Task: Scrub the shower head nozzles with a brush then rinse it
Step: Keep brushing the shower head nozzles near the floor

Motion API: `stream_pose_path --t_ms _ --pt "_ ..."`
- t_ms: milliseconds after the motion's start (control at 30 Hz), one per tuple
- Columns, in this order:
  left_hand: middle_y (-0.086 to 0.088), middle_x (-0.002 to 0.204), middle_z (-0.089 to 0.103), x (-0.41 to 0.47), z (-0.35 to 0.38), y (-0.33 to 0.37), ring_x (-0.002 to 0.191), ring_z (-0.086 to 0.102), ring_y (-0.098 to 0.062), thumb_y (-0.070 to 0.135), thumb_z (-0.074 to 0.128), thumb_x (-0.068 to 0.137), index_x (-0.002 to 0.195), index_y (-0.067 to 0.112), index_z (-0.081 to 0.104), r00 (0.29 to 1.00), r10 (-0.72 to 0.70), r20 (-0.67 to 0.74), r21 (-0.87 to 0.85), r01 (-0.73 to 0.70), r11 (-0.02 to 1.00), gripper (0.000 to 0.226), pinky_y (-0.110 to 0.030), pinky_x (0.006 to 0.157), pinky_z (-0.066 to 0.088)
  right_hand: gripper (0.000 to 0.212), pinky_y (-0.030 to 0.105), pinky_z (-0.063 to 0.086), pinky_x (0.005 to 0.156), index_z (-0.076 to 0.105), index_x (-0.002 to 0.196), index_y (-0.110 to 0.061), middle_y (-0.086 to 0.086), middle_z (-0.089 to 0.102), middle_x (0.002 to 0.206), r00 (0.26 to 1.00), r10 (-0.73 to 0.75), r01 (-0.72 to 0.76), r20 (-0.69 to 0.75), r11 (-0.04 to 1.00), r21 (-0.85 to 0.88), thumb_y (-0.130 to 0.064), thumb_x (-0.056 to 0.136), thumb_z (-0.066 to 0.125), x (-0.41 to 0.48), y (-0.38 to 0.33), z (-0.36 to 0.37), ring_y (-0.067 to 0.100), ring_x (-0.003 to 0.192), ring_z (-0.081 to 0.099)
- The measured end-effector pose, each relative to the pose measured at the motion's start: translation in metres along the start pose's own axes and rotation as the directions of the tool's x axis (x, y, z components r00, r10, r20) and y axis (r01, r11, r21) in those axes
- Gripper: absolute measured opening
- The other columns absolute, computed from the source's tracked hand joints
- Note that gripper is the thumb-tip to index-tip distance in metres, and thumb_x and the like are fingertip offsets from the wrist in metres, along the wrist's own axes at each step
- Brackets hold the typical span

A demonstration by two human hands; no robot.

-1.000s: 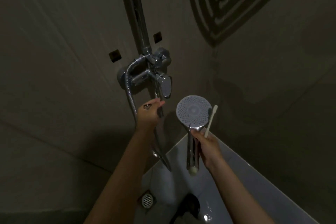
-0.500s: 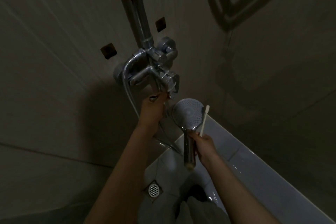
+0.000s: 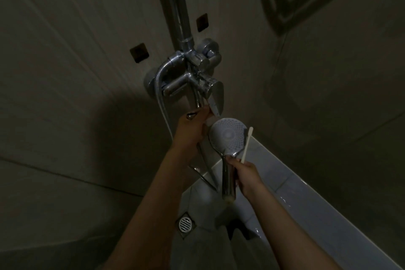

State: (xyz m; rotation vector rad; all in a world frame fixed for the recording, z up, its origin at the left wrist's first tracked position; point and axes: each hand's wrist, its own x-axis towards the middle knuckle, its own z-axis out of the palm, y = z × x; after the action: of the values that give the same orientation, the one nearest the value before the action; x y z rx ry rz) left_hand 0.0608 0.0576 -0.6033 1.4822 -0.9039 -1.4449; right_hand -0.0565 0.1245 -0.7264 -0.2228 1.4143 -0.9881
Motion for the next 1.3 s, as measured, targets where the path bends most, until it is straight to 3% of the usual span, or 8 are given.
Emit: stream_pose_path --t_ms 200,367,500,900,1000,1100,1200,1300 --pt "0.012 0.035 0.042 -0.003 -0.005 -0.01 0.031 0.033 0.0 0.022 0.059 0.09 0.089 0.012 0.067 0.999 -0.025 0.046 -0.001 0.025 1.0 0.012 -0.012 0.033 0.025 0.02 0.029 0.05 0.069 0.059 0.1 0.0 0.012 0.062 0.084 0.999 0.03 -0.03 0.03 1.0 0.0 -0.012 0.085 0.065 0.004 0.008 -0.005 0.022 0.075 0.059" --pt "0.013 0.039 0.05 -0.003 -0.006 -0.007 0.033 0.042 0.005 0.016 0.059 0.089 0.109 0.002 0.065 0.998 -0.024 0.066 0.025 0.023 0.999 0.025 -0.007 0.033 0.031 0.014 0.029 0.05 0.073 0.062 0.098 0.001 0.013 0.063 0.087 0.997 0.056 -0.057 0.057 0.998 0.013 -0.008 0.087 0.061 0.005 0.013 -0.003 0.022 0.079 0.06" --pt "0.013 0.039 0.052 -0.001 -0.006 -0.007 0.031 0.042 0.004 0.012 0.06 0.088 0.11 -0.003 0.064 0.999 -0.017 0.048 0.037 0.015 0.999 0.026 -0.008 0.034 0.031 0.009 0.027 0.047 0.065 0.063 0.091 -0.001 0.012 0.063 0.082 0.996 0.073 -0.074 0.046 0.997 0.01 -0.009 0.087 0.061 0.007 0.017 -0.001 0.021 0.074 0.059" --pt "0.012 0.039 0.055 0.0 -0.008 -0.009 0.034 0.048 0.005 0.012 0.059 0.089 0.088 0.011 0.066 0.995 -0.032 0.098 -0.005 0.033 0.999 0.007 -0.008 0.037 0.035 0.025 0.029 0.049 0.069 0.061 0.109 0.005 0.013 0.063 0.089 0.992 0.097 -0.094 0.075 0.995 -0.035 -0.012 0.09 0.058 0.013 0.016 0.001 0.022 0.079 0.059" --pt "0.012 0.052 0.064 0.0 -0.013 -0.018 0.048 0.058 0.004 0.017 0.063 0.087 0.093 0.011 0.068 0.991 -0.054 0.123 -0.027 0.057 0.998 0.01 -0.011 0.048 0.044 0.017 0.028 0.046 0.063 0.062 0.1 0.002 0.012 0.062 0.083 0.99 0.114 -0.112 0.083 0.993 -0.035 -0.012 0.09 0.057 0.017 0.017 0.004 0.021 0.075 0.058" --pt "-0.002 0.08 0.073 0.002 -0.025 -0.043 0.077 0.068 -0.012 0.019 0.069 0.081 0.094 0.012 0.072 0.991 -0.129 -0.026 -0.07 0.127 0.989 0.015 -0.024 0.069 0.053 0.012 0.029 0.046 0.062 0.062 0.087 -0.004 0.01 0.061 0.077 0.983 0.153 -0.149 0.101 0.988 -0.038 -0.014 0.091 0.057 0.019 0.019 0.006 0.021 0.07 0.058" --pt "0.001 0.053 0.066 0.008 -0.037 -0.081 0.044 0.055 -0.006 0.019 0.065 0.084 0.079 0.01 0.067 0.945 -0.279 -0.171 -0.037 0.277 0.96 0.011 -0.014 0.048 0.042 0.015 0.028 0.045 0.059 0.061 0.081 -0.007 0.008 0.059 0.073 0.979 0.182 -0.178 0.097 0.983 -0.05 -0.015 0.093 0.055 0.022 0.021 0.006 0.019 0.067 0.056" --pt "0.009 0.047 0.063 0.008 -0.042 -0.109 0.027 0.039 0.001 0.025 0.051 0.094 0.075 0.017 0.059 0.907 -0.411 -0.089 0.064 0.417 0.907 0.023 -0.013 0.037 0.028 0.016 0.027 0.045 0.06 0.062 0.081 -0.009 0.007 0.06 0.075 0.975 0.187 -0.182 0.116 0.982 -0.053 -0.017 0.093 0.055 0.023 0.02 0.008 0.018 0.067 0.056"
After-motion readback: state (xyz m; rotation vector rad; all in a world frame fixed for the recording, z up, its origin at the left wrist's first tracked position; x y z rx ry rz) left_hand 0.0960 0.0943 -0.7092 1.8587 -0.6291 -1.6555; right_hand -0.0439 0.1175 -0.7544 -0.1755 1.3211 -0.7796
